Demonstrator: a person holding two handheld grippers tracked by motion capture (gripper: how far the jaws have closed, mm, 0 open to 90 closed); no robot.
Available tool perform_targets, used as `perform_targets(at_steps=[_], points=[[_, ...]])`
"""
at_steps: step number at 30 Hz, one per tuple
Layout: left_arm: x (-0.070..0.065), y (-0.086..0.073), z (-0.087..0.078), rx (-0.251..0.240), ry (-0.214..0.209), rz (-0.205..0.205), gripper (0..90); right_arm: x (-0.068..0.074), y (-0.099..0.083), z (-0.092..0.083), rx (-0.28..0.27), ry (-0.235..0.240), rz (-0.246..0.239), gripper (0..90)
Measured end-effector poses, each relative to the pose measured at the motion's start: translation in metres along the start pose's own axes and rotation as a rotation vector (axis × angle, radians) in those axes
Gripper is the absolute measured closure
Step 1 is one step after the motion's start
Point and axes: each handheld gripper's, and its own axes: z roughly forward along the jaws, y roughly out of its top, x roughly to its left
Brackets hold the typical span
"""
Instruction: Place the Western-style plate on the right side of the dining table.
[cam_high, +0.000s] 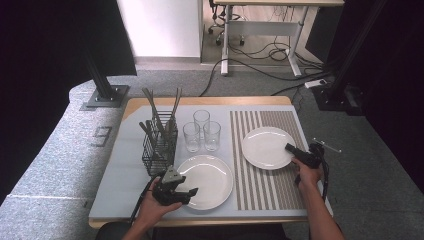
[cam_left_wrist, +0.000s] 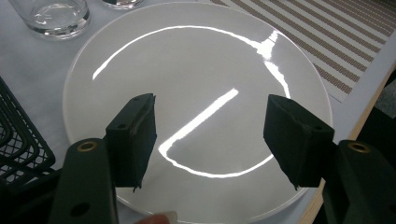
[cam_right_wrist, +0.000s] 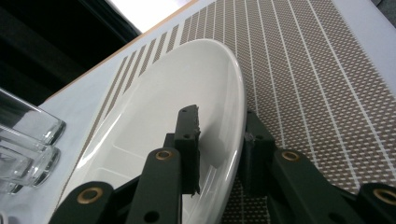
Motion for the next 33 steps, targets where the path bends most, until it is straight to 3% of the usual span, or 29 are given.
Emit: perform_targets(at_steps=[7,18,33], points=[[-0.0035,-0.0001,0.0021,0.018,0.022,0.033,34.7,-0.0017,-0.0003,0.0002,0.025,-0.019,0.003,70.7],[-0.0028,0.0000,0.0016,0.016,0.020,0.030,34.7,-0.0022,-0.0001,-0.0003,0.064,-0.082,-0.015,69.4],[-0.0028,0.0001,0.0010,0.014,0.019,0.030,34.7,-0.0008,-0.0002,-0.0010,0.068,-0.100,-0.036,69.4]])
